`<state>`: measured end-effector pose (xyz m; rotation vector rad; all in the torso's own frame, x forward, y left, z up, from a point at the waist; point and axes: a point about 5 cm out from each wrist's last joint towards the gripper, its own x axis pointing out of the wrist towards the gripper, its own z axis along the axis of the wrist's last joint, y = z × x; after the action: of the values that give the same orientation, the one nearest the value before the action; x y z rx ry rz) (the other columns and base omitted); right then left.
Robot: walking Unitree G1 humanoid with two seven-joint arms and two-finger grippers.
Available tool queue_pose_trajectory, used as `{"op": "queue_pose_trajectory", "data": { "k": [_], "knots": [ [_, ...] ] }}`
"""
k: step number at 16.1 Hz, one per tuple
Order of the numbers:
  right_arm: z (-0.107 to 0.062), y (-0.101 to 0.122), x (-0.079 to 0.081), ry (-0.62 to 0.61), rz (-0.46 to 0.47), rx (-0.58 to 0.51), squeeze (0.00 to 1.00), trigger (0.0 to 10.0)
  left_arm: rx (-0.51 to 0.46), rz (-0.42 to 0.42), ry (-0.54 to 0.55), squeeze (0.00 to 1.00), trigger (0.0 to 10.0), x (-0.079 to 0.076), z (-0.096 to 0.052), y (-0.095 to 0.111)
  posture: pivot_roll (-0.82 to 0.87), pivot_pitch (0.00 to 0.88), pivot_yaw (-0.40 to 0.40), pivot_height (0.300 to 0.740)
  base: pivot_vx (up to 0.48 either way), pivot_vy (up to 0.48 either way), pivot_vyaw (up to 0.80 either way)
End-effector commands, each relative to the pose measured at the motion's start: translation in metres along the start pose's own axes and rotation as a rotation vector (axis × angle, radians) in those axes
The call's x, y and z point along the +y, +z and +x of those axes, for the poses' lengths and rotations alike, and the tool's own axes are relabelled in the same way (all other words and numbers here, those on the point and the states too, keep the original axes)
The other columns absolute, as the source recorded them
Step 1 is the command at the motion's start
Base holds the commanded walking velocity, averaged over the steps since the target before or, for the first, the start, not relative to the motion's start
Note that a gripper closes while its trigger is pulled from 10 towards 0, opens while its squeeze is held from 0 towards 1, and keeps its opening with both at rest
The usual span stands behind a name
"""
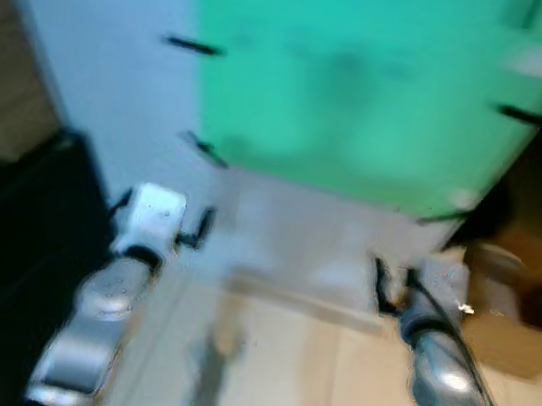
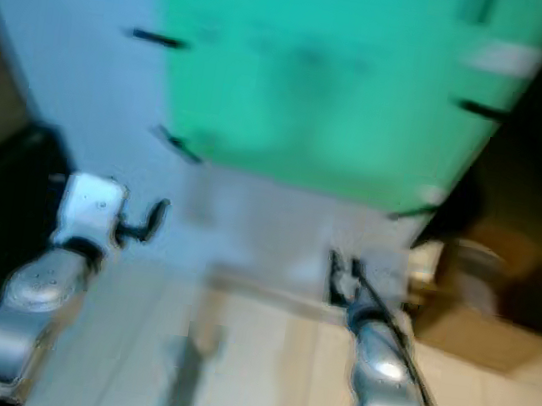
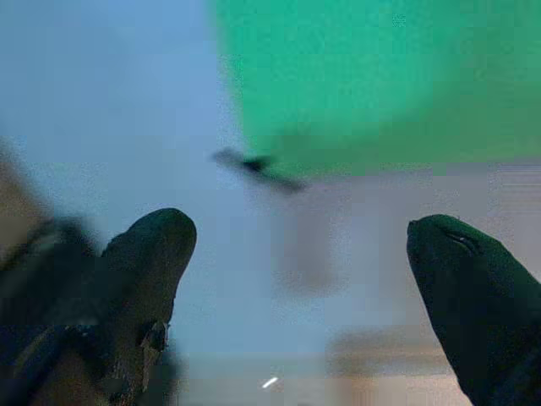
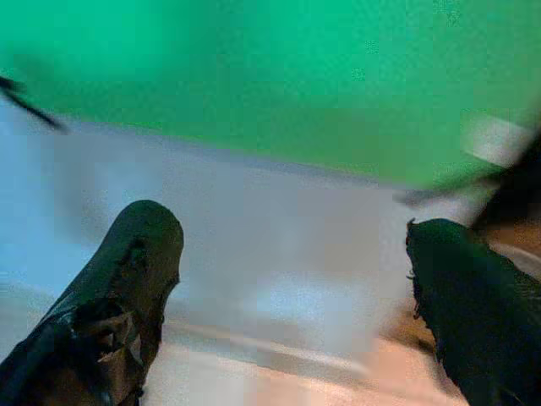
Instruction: Hang keys on a hook
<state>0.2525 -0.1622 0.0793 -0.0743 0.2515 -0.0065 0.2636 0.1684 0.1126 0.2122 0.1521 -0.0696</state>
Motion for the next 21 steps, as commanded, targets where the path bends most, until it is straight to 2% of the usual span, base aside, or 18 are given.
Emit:
{"op": "queue_pose_trajectory", "data": {
  "k": [1,5,14,19,21],
  "knots": [
    [-0.0019,-0.0019,-0.0115,-0.038,-0.017,0.004,0.00,10.0,-0.024,-0.008,-0.025,0.00,10.0,-0.0072,0.0017,0.0061,-0.01,0.000,0.018,0.740,0.285,0.000,0.80],
    [-0.0005,-0.0011,-0.0120,-0.049,-0.020,-0.001,0.00,10.0,-0.028,-0.007,-0.025,0.00,10.0,-0.0066,0.0027,0.0072,0.00,0.000,0.019,0.740,0.287,0.000,0.75],
    [0.0010,-0.0014,-0.0139,-0.070,-0.025,-0.003,0.00,10.0,-0.029,-0.010,-0.029,0.00,10.0,-0.0056,0.0030,0.0067,0.00,0.000,0.022,0.740,0.298,0.000,0.00],
    [0.0025,-0.0009,-0.0137,-0.057,-0.043,-0.005,0.00,10.0,-0.027,-0.011,-0.023,0.00,10.0,-0.0048,0.0023,0.0059,0.00,0.000,0.015,0.740,0.309,0.000,0.72],
    [0.0025,-0.0006,-0.0138,-0.058,-0.045,-0.008,0.00,10.0,-0.026,-0.011,-0.023,0.00,10.0,-0.0048,0.0014,0.0050,0.00,0.000,0.015,0.740,0.309,0.000,0.00]
  ]
}}
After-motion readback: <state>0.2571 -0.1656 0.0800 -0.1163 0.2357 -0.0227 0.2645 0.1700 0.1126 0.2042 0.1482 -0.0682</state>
